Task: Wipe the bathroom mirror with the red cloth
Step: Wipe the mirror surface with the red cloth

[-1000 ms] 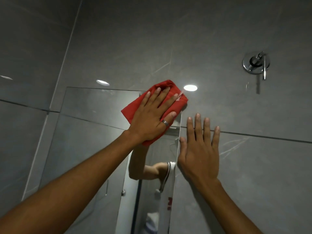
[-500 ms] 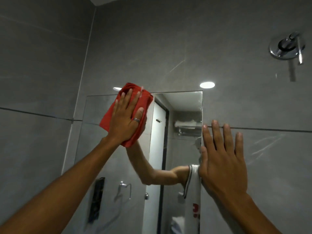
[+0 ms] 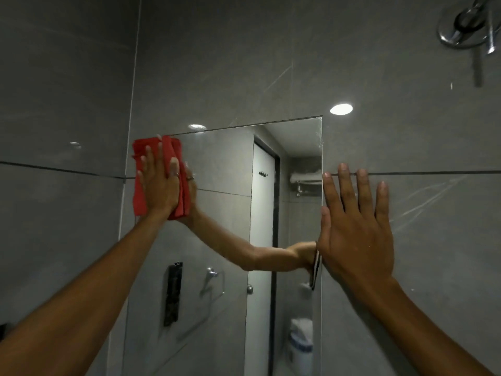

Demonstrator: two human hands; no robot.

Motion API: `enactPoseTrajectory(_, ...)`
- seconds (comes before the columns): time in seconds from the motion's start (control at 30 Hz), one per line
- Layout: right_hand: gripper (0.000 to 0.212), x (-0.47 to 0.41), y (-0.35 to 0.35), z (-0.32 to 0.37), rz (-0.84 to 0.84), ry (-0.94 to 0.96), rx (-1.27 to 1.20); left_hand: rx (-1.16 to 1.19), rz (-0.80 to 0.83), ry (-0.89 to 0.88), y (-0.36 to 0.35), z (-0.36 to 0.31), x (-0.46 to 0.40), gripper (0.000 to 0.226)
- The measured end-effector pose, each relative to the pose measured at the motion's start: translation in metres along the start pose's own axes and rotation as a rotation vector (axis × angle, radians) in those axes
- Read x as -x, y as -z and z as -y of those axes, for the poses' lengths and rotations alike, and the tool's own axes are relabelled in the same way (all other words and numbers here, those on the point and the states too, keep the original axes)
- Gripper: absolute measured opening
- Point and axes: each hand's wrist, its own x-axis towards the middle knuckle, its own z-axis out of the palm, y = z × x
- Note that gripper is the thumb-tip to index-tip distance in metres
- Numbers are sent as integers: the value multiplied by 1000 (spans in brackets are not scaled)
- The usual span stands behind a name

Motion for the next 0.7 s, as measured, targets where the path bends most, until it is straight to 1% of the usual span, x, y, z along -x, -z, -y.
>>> enactPoseTrajectory(0.07, 70, 2, -1, 0, -3, -1, -5, -36, 47, -244, 3, 8, 33, 60)
enactPoseTrajectory(0.1, 70, 5, -2, 0, -5, -2, -10, -43, 67, -319, 7, 18, 46, 61)
enactPoseTrajectory(0.13, 71, 10, -2, 1, -3, -2, -13, -37, 81, -305, 11, 28, 57, 62)
enactPoseTrajectory(0.17, 71, 17, -2, 2, 0, 2, -10, -7, 79, -199, 16, 38, 69, 63)
enactPoseTrajectory(0.23, 70, 33, -2, 4, 3, 2, -2, 85, 29, 112, 17, 46, 96, 71)
enactPoseTrajectory(0.27, 69, 40, -2, 5, 3, 2, -5, 92, 10, 209, 14, 46, 113, 72)
enactPoseTrajectory(0.3, 68, 47, -2, 7, 9, 0, -12, 67, 8, 216, 12, 45, 134, 70)
enactPoseTrajectory(0.33, 67, 53, -2, 8, 15, -2, -25, 33, 17, 134, 10, 45, 159, 68)
enactPoseTrajectory(0.37, 67, 56, -2, 8, 27, 0, -35, -3, 54, 4, 9, 47, 180, 66)
enactPoseTrajectory(0.43, 67, 67, -1, 8, 61, 0, -51, -71, 165, -241, 14, 64, 217, 65)
enactPoseTrajectory(0.47, 67, 72, 0, 8, 61, 7, -58, -74, 187, -297, 18, 72, 227, 64)
enactPoseTrajectory(0.5, 66, 80, 0, 7, 65, 11, -62, -59, 189, -300, 20, 78, 233, 63)
enactPoseTrajectory(0.53, 66, 87, 0, 6, 70, 19, -62, -30, 172, -264, 22, 81, 236, 63)
enactPoseTrajectory(0.6, 66, 108, 3, 2, 79, 43, -56, 31, 106, -96, 23, 85, 239, 64)
enactPoseTrajectory(0.7, 66, 141, 5, -4, 117, 53, -36, 53, 4, 299, 16, 83, 243, 76)
